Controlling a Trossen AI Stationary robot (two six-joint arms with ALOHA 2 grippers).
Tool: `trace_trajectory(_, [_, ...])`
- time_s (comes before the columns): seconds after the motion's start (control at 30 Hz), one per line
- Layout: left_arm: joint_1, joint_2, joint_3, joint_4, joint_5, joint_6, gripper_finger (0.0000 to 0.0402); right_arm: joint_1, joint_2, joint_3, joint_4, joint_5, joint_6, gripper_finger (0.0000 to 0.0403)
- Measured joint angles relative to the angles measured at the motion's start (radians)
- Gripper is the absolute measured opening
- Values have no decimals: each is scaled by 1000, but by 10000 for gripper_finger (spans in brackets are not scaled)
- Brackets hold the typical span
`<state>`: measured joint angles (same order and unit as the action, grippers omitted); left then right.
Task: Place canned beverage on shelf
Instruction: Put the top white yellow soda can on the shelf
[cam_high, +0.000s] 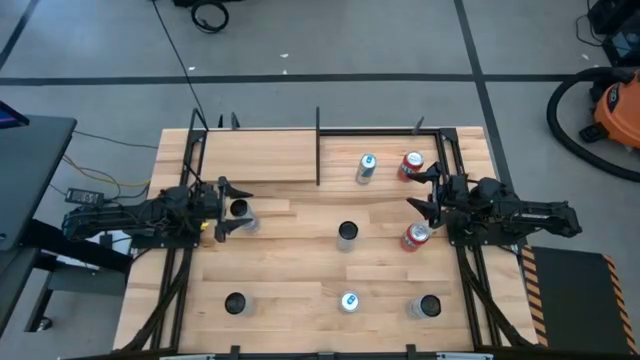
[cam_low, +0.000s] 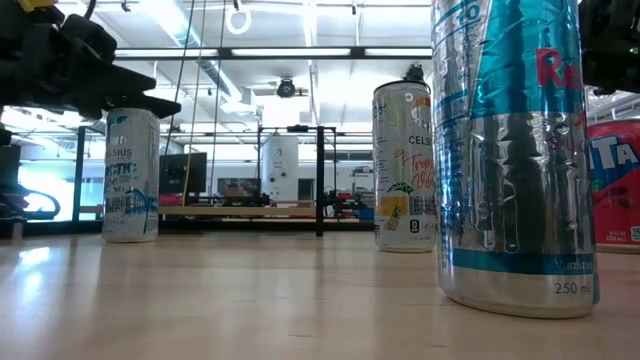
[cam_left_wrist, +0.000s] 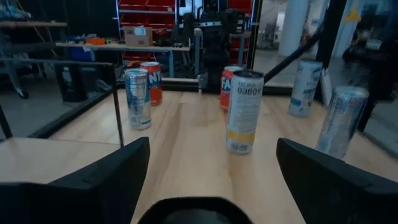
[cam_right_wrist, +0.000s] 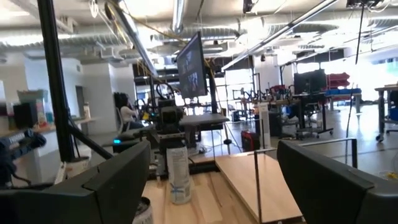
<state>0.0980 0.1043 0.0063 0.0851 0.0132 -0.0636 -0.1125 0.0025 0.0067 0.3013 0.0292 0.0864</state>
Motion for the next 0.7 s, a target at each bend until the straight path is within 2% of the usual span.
trace_trajectory(0.23, [0, 0, 0, 91, 0, -17, 353, 0, 0, 0, 17, 3, 16, 359])
trace_trajectory(0.33, [0, 0, 0, 103, 0, -60, 353, 0, 0, 0, 12, 3, 26, 359])
trace_trajectory(0.5, [2, 0, 0, 110, 0, -49, 353, -1, 0, 0, 13, 5, -19, 359])
trace_trajectory(0.7, [2, 0, 0, 126, -15, -76, 353, -1, 0, 0, 26, 107, -19, 359])
